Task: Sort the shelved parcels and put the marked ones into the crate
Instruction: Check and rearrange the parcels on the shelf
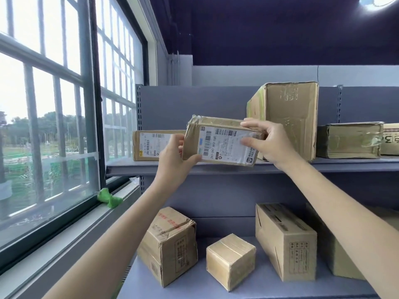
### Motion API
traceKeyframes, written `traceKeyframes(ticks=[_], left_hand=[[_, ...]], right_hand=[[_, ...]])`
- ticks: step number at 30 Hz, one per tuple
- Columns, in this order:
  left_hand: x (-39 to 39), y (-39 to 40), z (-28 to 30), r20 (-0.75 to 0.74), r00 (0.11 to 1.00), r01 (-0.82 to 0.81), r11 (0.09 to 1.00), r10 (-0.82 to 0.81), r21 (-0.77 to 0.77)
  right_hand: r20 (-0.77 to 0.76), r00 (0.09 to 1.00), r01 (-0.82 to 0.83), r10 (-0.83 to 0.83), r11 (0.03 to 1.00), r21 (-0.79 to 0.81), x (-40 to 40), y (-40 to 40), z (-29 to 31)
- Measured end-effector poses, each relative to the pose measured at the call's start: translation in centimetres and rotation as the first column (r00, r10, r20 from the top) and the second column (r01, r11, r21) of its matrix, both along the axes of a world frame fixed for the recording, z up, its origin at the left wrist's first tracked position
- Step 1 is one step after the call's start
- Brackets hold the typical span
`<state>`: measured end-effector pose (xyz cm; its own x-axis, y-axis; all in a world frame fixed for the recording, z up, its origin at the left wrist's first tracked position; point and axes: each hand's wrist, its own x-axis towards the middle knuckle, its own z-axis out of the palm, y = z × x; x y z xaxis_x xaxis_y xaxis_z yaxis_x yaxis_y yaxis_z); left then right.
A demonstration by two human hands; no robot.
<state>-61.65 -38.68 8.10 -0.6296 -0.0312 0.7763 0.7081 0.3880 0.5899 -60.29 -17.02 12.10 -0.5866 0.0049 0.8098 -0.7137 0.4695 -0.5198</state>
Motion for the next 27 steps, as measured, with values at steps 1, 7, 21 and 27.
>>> traceKeyframes(ticks=[1, 7, 21, 27], left_hand=[[-0.2, 0.0, -0.2, 0.012, 1.000, -0.004, 1.000, 0.004, 0.005], [-2.3, 0.5, -0.4, 0.088, 0.993, -0.078, 0.996, 0.083, -0.050], [-6.5, 1.1, 0.5, -0.361, 0.895, -0.442, 0.616, 0.261, -0.652], [-8.2, 1.9, 0.7, -0.380, 0.882, -0.472, 0.554, 0.279, -0.686]], right_hand=[[-0.040, 0.998, 0.055, -0.054, 0.998, 0.034, -0.4, -0.1, -0.1], [-0.156, 0.959, 0.259, -0.235, 0.954, 0.154, -3.0, -0.5, -0.2], [-0.334, 0.803, 0.565, -0.494, 0.453, 0.689, -7.2, 0.1, -2.6], [-0.320, 0.775, 0.571, -0.545, 0.386, 0.724, -8.5, 0.1, -2.7]])
